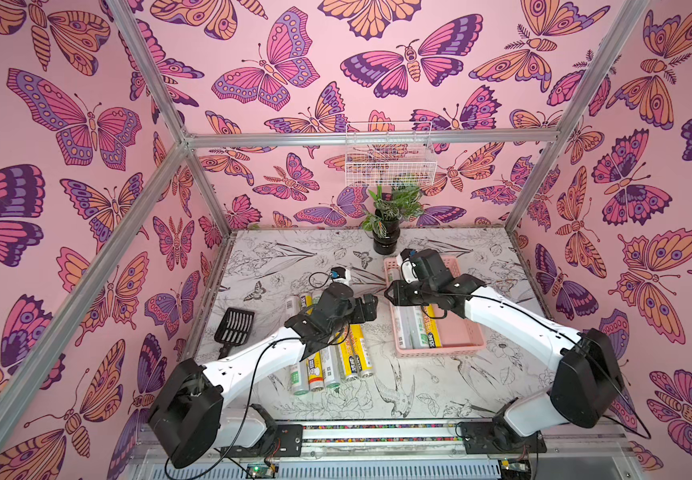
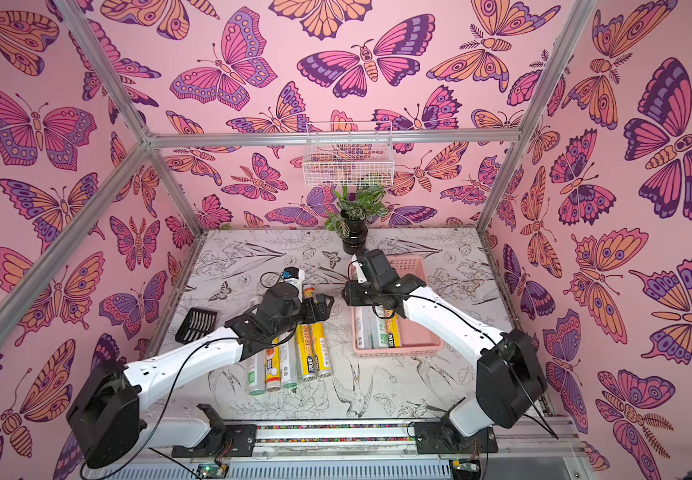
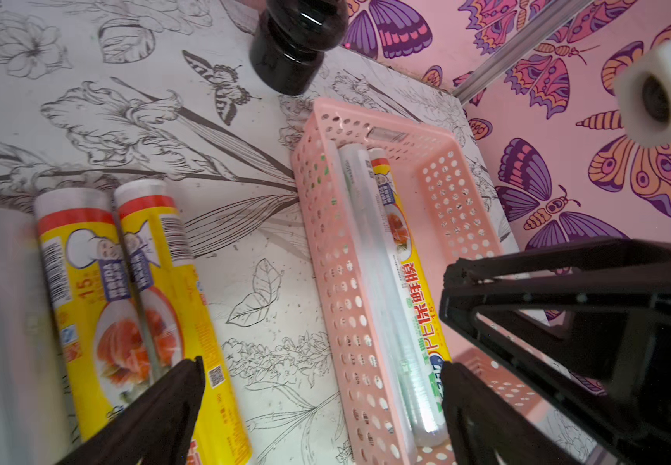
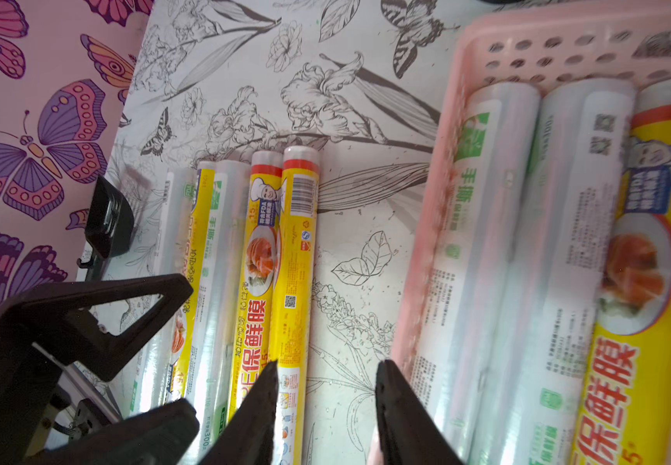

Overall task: Put the plastic wrap into the basket
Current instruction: Pick up the plastic wrap from the center of the board.

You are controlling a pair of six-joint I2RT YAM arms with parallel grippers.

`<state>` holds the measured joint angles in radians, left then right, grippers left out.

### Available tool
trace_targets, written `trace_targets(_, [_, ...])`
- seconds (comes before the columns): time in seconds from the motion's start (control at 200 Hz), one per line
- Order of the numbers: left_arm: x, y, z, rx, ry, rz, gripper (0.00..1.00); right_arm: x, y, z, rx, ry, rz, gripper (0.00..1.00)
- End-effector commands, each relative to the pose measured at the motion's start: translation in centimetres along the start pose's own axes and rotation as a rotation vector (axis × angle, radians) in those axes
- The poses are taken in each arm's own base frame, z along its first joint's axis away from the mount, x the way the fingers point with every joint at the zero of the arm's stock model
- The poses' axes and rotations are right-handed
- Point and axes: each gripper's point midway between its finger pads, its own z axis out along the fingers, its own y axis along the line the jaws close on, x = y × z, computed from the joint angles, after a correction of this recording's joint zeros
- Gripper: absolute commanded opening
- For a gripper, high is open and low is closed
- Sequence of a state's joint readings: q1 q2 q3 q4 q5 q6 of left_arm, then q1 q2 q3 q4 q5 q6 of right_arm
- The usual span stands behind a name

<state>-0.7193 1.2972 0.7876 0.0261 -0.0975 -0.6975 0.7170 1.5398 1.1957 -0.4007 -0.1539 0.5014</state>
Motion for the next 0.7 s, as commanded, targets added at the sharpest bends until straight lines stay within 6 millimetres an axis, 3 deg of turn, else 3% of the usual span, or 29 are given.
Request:
trace_targets(0.0, [-0.3, 2.5, -1.3, -0.054, -0.045, -0.046, 0.96, -0.3, 1.8, 1.5, -0.001, -0.006, -0.009, 0.43])
trace_targets(0.27, [0.3, 6.4, -3.1, -0.110, -0.076, -0.108, 0.96, 1.2, 5.2, 4.6, -0.024, 0.064, -0.061, 0.43])
trace_targets(0.691, [0.3, 11.1, -5.2, -0.263, -0.112, -0.164, 0.96, 3.5, 7.8, 8.3, -0.040, 0.169, -0.105, 0.42])
